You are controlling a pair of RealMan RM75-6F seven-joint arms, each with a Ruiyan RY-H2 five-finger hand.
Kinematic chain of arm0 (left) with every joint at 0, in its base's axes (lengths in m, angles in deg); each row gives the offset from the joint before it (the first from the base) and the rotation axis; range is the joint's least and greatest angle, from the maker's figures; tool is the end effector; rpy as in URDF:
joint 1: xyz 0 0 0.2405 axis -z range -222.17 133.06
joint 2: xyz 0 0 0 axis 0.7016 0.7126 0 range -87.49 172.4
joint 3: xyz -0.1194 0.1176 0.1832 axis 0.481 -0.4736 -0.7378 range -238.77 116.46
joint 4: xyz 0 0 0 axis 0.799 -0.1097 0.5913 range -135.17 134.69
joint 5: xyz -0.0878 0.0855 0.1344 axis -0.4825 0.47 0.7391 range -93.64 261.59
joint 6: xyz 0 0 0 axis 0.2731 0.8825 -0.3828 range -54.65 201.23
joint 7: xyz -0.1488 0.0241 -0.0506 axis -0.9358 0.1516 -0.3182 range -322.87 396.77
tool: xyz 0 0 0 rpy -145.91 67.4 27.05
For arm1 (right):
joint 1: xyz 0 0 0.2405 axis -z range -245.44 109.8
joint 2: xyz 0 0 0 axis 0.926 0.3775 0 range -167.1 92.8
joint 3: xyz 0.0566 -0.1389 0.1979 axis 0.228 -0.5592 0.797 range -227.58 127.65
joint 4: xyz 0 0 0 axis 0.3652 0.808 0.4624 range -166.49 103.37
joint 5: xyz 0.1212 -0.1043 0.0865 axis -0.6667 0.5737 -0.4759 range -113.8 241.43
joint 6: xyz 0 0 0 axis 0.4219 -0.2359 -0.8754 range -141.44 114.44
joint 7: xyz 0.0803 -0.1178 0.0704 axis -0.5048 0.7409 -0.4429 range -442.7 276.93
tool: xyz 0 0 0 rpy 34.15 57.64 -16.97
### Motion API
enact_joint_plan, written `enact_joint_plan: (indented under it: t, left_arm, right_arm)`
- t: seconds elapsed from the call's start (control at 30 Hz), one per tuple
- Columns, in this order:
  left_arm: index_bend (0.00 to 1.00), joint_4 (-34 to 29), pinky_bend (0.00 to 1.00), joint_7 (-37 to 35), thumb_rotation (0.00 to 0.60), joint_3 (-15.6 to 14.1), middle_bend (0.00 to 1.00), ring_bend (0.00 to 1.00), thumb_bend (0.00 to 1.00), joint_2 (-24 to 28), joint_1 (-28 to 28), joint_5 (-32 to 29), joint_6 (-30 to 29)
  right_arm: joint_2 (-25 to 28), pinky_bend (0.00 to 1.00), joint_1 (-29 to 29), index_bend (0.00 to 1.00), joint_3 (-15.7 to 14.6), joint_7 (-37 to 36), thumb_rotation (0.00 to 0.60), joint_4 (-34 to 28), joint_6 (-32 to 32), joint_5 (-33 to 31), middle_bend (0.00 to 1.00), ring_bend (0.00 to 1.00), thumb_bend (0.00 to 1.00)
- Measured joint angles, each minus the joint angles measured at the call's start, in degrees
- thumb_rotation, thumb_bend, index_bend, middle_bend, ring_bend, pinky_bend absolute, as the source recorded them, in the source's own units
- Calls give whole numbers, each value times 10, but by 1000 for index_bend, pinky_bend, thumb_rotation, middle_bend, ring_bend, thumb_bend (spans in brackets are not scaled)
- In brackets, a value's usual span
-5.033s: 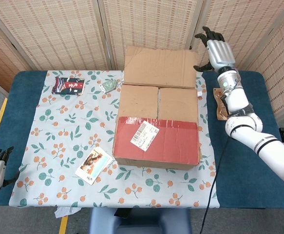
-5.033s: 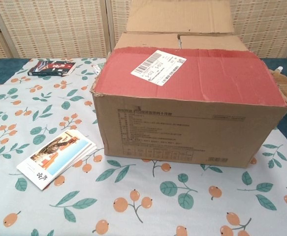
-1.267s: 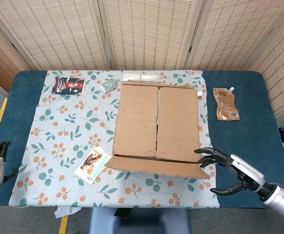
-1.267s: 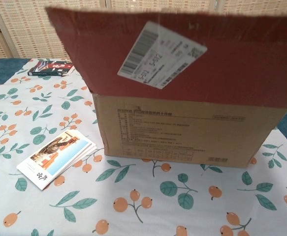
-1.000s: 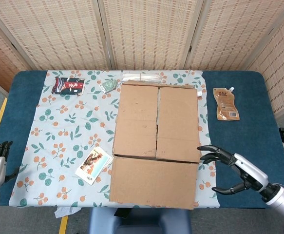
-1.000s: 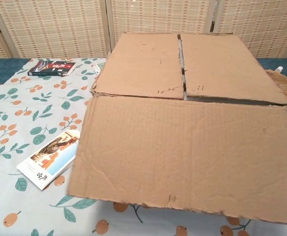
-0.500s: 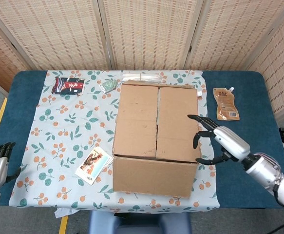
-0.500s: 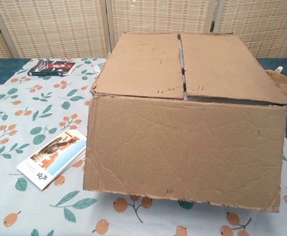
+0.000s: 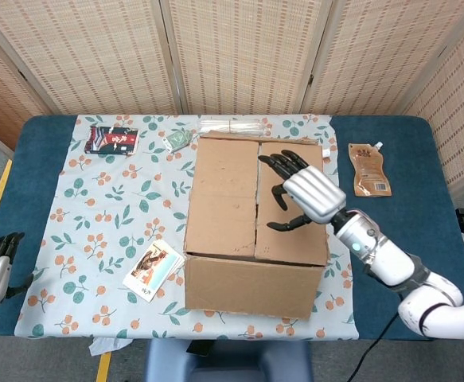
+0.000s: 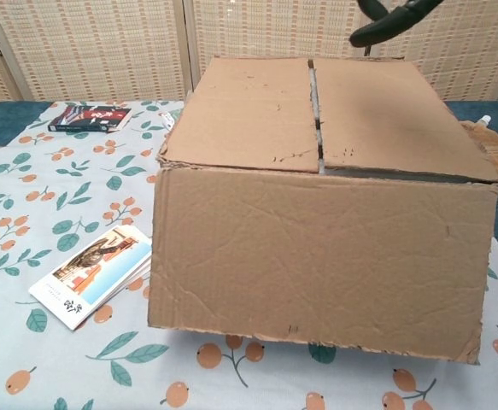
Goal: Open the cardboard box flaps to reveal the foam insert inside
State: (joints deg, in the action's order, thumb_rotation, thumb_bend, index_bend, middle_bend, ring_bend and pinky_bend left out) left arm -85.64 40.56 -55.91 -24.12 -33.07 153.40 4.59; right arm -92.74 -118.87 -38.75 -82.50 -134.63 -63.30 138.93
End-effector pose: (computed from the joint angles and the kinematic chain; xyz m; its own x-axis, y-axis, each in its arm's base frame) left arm -0.3415 0.2322 0.1646 0.4348 0.1921 0.8798 0.8680 0.1707 -0.4663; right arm -0.0695 -0.3571 0.1506 0.4899 -0.1508 0.8586 -0.7417 -0.5896 0.3197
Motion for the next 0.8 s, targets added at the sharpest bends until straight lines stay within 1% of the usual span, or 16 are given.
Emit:
enact_joint_plan:
  t: [0.1,0.27,0.33,0.37,0.47,0.53,0.67,0.8]
  left_arm:
    - [0,1,0,-2,600,0,82,42,407,0,1,0,3]
    - [0,5,0,-9,600,0,82,40,406,1,3,-2,8]
    - [0,6,0,-14,600,1,82,39,406,2,3,-2,9]
    - [0,6,0,-17,600,1,82,39,406,3,3,-2,9]
    - [0,7,0,-25,600,1,83,38,407,5,2,1,9]
    - [0,6,0,-28,600,0,83,38,407,7,1,4,8]
    - [0,6,0,-35,600,-1,82,36,406,9,0,9,5]
    - [0,7,0,-43,600,-1,83,34,406,10,-1,11,3]
  right_arm:
    - [-21,0,-14,740,8,22,332,18,12,-11,82,0,261]
    - [-60,0,-32,746,16,28,324,51,30,-24,68,0,259]
    - [-77,0,-40,749,16,28,289,70,43,-25,57,0,260]
    - [-83,0,-44,749,15,28,261,78,49,-24,53,0,260]
    - [-102,0,-54,738,10,24,225,102,68,-18,24,0,258]
    - [-115,0,-60,696,7,21,218,116,77,-13,4,0,257]
    - [-133,0,-66,522,-1,21,207,138,91,-7,0,0,254]
    - [-143,0,-73,450,-5,28,203,151,104,-12,0,0,254]
